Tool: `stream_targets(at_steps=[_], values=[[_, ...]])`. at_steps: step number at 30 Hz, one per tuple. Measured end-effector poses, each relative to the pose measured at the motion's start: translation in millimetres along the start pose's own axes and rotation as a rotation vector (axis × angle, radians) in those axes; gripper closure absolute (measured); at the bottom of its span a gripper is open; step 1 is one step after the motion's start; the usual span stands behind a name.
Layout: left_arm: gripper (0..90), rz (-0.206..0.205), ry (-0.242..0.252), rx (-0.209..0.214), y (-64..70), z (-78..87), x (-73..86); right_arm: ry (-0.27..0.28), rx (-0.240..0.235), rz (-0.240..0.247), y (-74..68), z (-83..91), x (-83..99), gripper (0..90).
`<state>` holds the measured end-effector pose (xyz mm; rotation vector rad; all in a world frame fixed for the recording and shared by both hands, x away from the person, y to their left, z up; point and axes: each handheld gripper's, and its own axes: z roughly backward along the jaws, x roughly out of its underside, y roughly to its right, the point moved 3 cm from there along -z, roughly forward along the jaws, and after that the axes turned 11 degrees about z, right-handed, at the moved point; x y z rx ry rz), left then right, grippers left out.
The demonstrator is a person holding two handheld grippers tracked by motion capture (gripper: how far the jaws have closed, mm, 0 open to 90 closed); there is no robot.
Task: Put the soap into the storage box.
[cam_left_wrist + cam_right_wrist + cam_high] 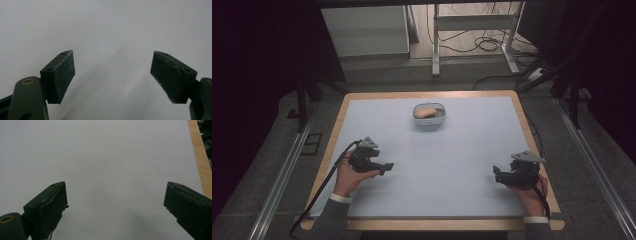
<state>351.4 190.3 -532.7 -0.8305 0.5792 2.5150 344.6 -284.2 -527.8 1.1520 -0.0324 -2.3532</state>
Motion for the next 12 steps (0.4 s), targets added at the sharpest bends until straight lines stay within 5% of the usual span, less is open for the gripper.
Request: stream_targets(at_steps=[12], values=[[20.1, 0.012, 0.025, -0.002, 0.9, 0.8, 3.4, 0.062, -0.08, -0.013, -5.9, -0.4, -9.1, 4.8]])
